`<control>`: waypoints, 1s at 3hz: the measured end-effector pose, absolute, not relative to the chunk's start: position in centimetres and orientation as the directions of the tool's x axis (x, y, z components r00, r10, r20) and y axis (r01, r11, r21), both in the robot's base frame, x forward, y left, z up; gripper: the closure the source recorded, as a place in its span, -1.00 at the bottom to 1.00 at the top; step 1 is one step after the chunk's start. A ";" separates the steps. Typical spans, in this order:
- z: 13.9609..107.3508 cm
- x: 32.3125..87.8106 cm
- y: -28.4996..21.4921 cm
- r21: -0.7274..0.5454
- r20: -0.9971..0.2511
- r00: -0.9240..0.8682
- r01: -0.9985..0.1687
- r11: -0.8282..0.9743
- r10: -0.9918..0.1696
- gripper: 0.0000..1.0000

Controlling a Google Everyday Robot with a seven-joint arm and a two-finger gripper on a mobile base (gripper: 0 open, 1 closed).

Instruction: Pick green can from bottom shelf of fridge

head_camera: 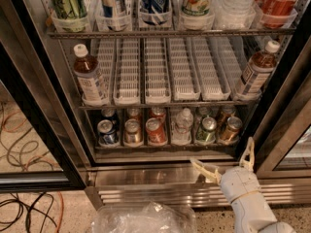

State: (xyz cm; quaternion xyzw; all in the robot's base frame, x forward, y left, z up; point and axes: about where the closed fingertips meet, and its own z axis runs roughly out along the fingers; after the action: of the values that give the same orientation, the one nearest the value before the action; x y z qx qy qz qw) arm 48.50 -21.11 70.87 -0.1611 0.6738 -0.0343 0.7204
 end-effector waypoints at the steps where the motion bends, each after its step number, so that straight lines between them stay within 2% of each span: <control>1: 66.5 48.9 -21.9 -0.285 -0.958 0.058 -0.140 0.948 -0.280 -1.00; 2: 66.3 48.9 -21.9 -0.300 -0.954 0.054 -0.146 0.943 -0.296 -1.00; 3: 65.8 49.4 -22.2 -0.187 -0.982 0.046 -0.164 0.969 -0.182 -1.00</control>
Offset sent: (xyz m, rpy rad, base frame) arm -0.0020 0.0043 -0.0702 -0.1720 0.0684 0.0379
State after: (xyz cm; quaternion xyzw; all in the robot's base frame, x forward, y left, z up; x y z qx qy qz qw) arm 49.39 -22.19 65.76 -0.1253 0.6907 -0.0061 0.7122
